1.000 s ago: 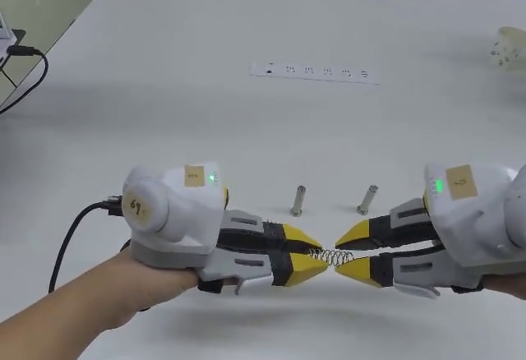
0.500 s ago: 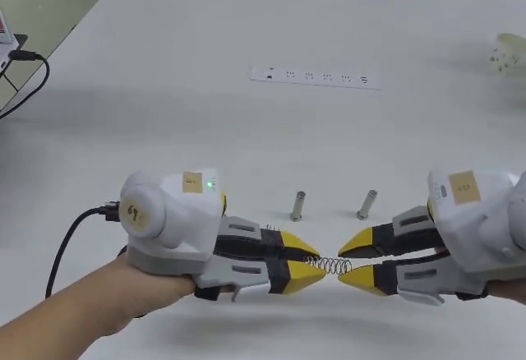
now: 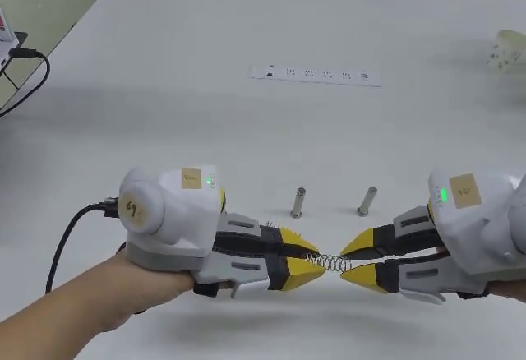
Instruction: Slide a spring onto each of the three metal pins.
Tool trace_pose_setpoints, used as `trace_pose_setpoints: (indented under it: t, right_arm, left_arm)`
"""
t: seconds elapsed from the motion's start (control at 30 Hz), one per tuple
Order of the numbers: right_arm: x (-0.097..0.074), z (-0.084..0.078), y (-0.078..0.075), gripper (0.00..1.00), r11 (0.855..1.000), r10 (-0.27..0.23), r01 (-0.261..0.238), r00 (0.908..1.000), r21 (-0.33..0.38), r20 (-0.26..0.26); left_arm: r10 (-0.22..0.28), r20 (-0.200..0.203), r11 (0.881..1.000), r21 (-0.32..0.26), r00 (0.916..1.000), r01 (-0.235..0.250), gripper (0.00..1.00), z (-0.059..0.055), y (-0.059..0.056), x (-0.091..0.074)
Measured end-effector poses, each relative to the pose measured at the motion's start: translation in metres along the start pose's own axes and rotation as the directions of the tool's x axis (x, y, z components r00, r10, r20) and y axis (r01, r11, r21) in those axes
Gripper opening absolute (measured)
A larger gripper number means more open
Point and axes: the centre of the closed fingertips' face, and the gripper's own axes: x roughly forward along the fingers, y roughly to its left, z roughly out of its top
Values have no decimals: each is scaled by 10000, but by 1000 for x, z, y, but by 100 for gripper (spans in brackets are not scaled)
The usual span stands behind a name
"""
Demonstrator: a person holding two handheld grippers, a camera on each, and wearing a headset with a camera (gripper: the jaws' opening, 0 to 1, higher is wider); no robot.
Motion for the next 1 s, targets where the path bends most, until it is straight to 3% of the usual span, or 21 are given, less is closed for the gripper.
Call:
trace_pose_setpoints:
  t: [0.1,0.63,0.9,1.0]
  right_arm:
    - [0,-1,0,8,9999,17,-16,10000,138,-27]
    - [-6,6,0,7,9983,16,-37,9994,-589,-352]
    - [-10,17,1,7,9962,74,-81,9999,-867,-84]
    - [-12,29,1,6,9978,130,-102,9990,-653,436]
  left_arm:
    - [-24,-48,10000,23,10000,24,1,-1,-1,0]
    - [-189,-173,9998,-2,9997,189,2,-8,-1,0]
    - [-154,-404,9997,178,9991,161,1,-13,0,-1]
    - [-179,-651,9994,275,9977,197,1,-18,-1,-2]
